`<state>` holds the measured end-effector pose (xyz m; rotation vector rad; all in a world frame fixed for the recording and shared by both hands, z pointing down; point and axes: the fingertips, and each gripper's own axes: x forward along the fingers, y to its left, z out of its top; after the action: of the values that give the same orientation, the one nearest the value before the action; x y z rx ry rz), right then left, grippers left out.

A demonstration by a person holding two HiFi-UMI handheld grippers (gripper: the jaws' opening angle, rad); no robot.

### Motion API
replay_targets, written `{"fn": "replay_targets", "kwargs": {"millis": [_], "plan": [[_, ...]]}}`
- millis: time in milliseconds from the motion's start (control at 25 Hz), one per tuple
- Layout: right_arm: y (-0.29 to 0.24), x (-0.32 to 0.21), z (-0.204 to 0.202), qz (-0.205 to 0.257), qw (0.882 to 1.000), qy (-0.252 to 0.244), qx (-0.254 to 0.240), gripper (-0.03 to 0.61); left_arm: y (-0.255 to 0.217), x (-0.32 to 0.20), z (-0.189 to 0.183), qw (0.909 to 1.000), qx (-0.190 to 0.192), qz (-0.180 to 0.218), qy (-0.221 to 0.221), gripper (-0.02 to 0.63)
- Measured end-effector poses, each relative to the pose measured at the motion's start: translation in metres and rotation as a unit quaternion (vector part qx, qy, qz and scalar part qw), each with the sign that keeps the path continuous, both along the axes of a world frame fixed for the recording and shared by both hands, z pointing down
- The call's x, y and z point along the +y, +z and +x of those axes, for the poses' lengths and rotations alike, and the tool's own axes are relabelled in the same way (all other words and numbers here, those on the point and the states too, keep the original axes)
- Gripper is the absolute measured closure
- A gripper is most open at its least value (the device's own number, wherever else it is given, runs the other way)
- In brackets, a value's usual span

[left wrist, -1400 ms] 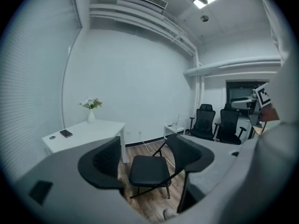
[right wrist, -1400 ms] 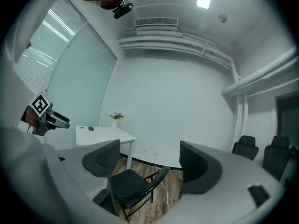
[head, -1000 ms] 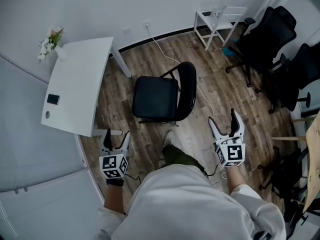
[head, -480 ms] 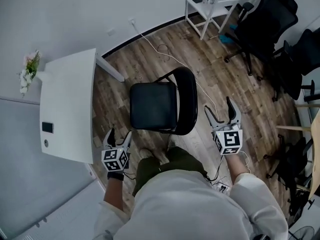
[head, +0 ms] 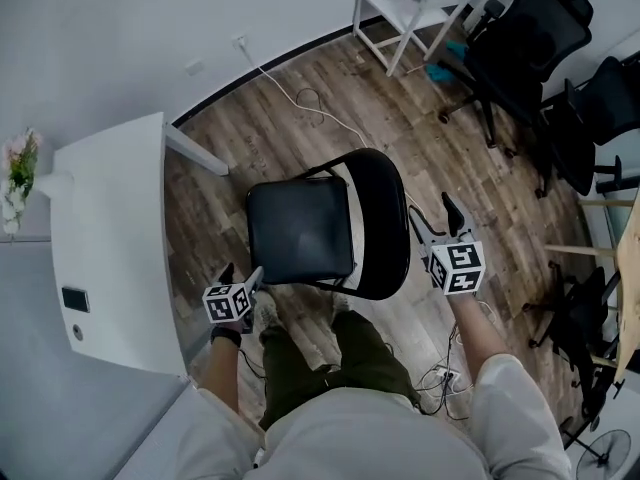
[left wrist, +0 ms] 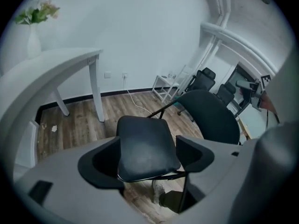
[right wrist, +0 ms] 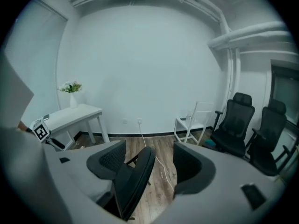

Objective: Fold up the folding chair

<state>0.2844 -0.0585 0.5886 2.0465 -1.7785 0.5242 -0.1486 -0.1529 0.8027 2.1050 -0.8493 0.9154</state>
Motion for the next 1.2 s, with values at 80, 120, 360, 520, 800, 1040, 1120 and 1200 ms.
{"fn": "replay_targets", "kwargs": {"millis": [80,120,360,520,800,1040,1120,1200], "plan": [[0.026,-0.016,0.002,-0.022,0.999,0.014,-0.025,0.244,0.036,-0.015,-0.006,0.9996,-0.008,-0.027,0.005,0.24],[0.038,-0.024,0.003,-0.031,0.999,0.022,-0.039,0.244,0.054,-0.022,-0.009,0.9991,-0.01,-0.041,0.005,0.241],[0.094,-0.069,0.007,-0.074,0.991,0.05,-0.1,0.239,0.155,-0.052,-0.026,0.9922,-0.002,-0.125,-0.002,0.239],[0.124,-0.079,0.013,-0.113,0.982,0.065,-0.136,0.236,0.217,-0.058,-0.033,0.9848,0.001,-0.173,0.011,0.235],[0.163,-0.092,0.005,-0.168,0.968,0.063,-0.178,0.236,0.299,-0.067,-0.025,0.9693,0.054,-0.239,0.02,0.227],[0.183,-0.102,0.007,-0.208,0.961,0.05,-0.173,0.256,0.34,-0.063,0.001,0.9472,0.134,-0.29,0.025,0.224],[0.189,-0.101,0.008,-0.228,0.956,0.047,-0.177,0.33,0.352,-0.058,0.005,0.9343,0.165,-0.316,0.015,0.224],[0.194,-0.1,0.008,-0.248,0.949,0.039,-0.188,0.393,0.359,-0.053,0.008,0.9155,0.206,-0.345,0.001,0.211]]}}
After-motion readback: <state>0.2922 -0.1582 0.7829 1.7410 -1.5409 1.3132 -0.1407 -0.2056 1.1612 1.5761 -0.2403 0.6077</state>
